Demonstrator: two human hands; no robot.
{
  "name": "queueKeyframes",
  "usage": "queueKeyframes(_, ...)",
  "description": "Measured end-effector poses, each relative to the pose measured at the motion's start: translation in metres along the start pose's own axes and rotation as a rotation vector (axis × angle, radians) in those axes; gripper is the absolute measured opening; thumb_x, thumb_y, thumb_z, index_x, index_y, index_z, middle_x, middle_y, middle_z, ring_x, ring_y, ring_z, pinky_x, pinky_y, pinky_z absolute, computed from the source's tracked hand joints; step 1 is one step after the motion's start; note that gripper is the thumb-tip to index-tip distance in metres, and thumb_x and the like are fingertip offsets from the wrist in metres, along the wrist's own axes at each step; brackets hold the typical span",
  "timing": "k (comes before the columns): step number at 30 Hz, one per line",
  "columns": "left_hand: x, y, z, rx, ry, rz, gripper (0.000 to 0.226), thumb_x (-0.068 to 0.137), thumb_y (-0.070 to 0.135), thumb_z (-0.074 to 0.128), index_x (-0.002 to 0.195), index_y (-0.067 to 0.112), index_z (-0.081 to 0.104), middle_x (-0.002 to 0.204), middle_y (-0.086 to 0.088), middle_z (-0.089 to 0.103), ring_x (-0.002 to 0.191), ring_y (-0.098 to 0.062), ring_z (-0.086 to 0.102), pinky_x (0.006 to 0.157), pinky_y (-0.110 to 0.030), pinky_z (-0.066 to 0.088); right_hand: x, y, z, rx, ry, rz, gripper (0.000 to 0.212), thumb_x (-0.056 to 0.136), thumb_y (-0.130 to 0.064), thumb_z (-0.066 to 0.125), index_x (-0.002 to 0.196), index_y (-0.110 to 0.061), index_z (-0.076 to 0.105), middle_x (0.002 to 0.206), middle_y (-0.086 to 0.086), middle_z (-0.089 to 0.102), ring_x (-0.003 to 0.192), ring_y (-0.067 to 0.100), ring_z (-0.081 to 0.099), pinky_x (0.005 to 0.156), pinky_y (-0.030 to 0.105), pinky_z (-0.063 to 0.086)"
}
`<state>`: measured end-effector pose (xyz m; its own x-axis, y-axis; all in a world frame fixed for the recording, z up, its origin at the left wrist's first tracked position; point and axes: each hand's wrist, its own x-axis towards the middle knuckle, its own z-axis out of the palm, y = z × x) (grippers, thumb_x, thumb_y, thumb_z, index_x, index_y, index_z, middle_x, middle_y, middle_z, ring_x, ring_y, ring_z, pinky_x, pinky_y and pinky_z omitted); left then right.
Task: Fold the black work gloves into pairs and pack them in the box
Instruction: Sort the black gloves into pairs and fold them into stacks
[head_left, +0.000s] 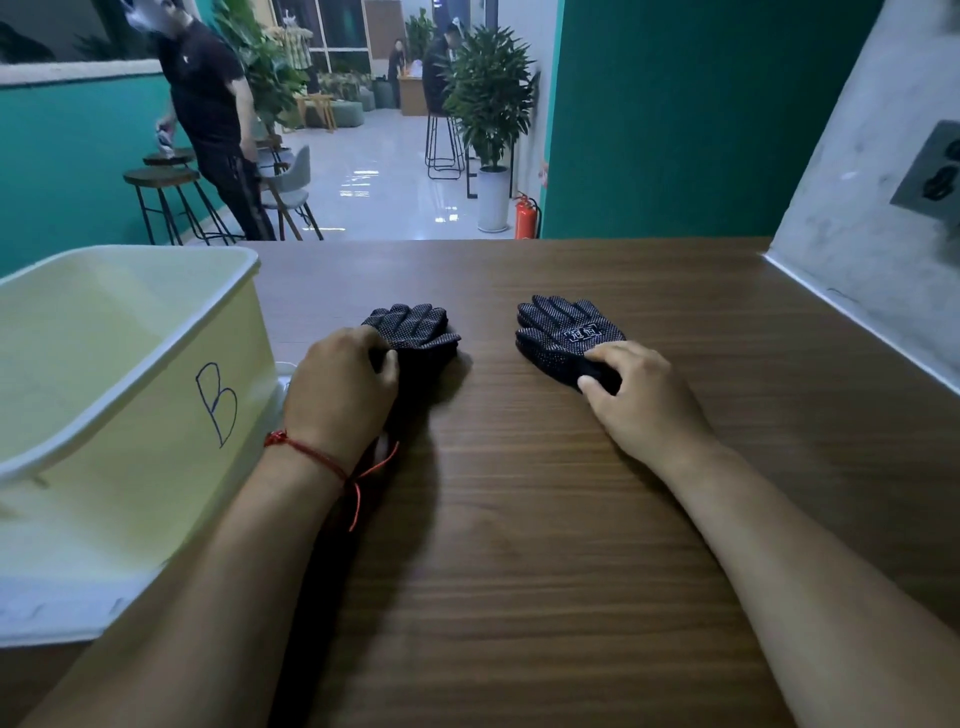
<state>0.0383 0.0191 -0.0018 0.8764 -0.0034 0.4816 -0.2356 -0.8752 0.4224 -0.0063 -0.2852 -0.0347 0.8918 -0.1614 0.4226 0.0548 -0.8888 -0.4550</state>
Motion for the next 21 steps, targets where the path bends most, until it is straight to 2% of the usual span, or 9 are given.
queueKeyframes(2, -0.001, 0.001, 0.000, -0.031, 0.035, 0.035, 0.012, 0.094, 0.018, 0.066, 0.099, 0.014, 0.077, 0.099, -0.012, 0.075, 0.096, -0.037, 0.069, 0.082, -0.041, 0.054, 0.003, 0.002, -0.003, -0.009, -0.023, -0.018, 0.031, 0.096, -0.024, 0.071, 0.126, -0.016, 0.076, 0.132, 0.003, 0.073, 0.126, 0.027, 0.063, 0.112, 0.033, 0.043)
queueKeyframes(6, -0.002, 0.007, 0.002, -0.071, 0.082, 0.128, 0.011, 0.098, 0.015, 0.064, 0.103, 0.015, 0.073, 0.099, -0.009, 0.075, 0.095, -0.036, 0.067, 0.080, -0.041, 0.052, 0.005, 0.006, -0.006, 0.071, -0.035, 0.002, 0.031, 0.099, -0.021, 0.069, 0.129, -0.017, 0.076, 0.137, 0.000, 0.072, 0.134, 0.021, 0.059, 0.111, 0.017, 0.031)
queueKeyframes(10, -0.010, 0.021, 0.007, -0.079, 0.084, 0.249, 0.014, 0.099, 0.024, 0.060, 0.107, 0.020, 0.072, 0.102, -0.003, 0.073, 0.096, -0.032, 0.066, 0.085, -0.047, 0.053, 0.005, 0.009, -0.004, 0.155, 0.016, 0.035, 0.025, 0.095, -0.019, 0.071, 0.118, -0.021, 0.081, 0.128, -0.005, 0.076, 0.128, 0.014, 0.062, 0.106, 0.013, 0.033)
queueKeyframes(12, -0.018, 0.032, 0.010, -0.083, 0.042, 0.339, 0.019, 0.099, 0.028, 0.058, 0.108, 0.021, 0.073, 0.104, 0.000, 0.073, 0.097, -0.029, 0.066, 0.088, -0.047, 0.053, 0.006, 0.008, -0.007, 0.225, 0.042, 0.070, 0.021, 0.093, -0.019, 0.073, 0.111, -0.023, 0.083, 0.121, -0.008, 0.078, 0.118, 0.008, 0.066, 0.100, 0.012, 0.038)
queueKeyframes(15, -0.033, 0.052, 0.016, -0.083, -0.076, 0.452, 0.019, 0.100, 0.035, 0.058, 0.109, 0.025, 0.072, 0.106, 0.005, 0.072, 0.100, -0.025, 0.065, 0.090, -0.045, 0.052, 0.005, 0.009, -0.007, 0.233, 0.056, 0.068, 0.017, 0.092, -0.020, 0.074, 0.106, -0.024, 0.083, 0.114, -0.008, 0.080, 0.111, 0.012, 0.069, 0.096, 0.018, 0.045)
queueKeyframes(19, -0.055, 0.072, 0.019, -0.184, -0.234, 0.527, 0.014, 0.097, 0.039, 0.065, 0.106, 0.029, 0.071, 0.102, 0.010, 0.074, 0.099, -0.015, 0.068, 0.086, -0.039, 0.053, 0.003, 0.007, -0.004, 0.180, 0.059, 0.033, 0.013, 0.091, -0.020, 0.073, 0.100, -0.024, 0.082, 0.110, -0.005, 0.079, 0.108, 0.016, 0.068, 0.092, 0.020, 0.044)
queueKeyframes(21, -0.064, 0.080, 0.017, -0.208, -0.314, 0.556, 0.014, 0.096, 0.041, 0.065, 0.104, 0.031, 0.071, 0.098, 0.012, 0.074, 0.094, -0.012, 0.068, 0.082, -0.036, 0.053, 0.003, 0.006, -0.005, 0.161, 0.064, 0.022, 0.013, 0.092, -0.019, 0.072, 0.100, -0.022, 0.082, 0.111, -0.002, 0.079, 0.110, 0.019, 0.068, 0.095, 0.024, 0.046)
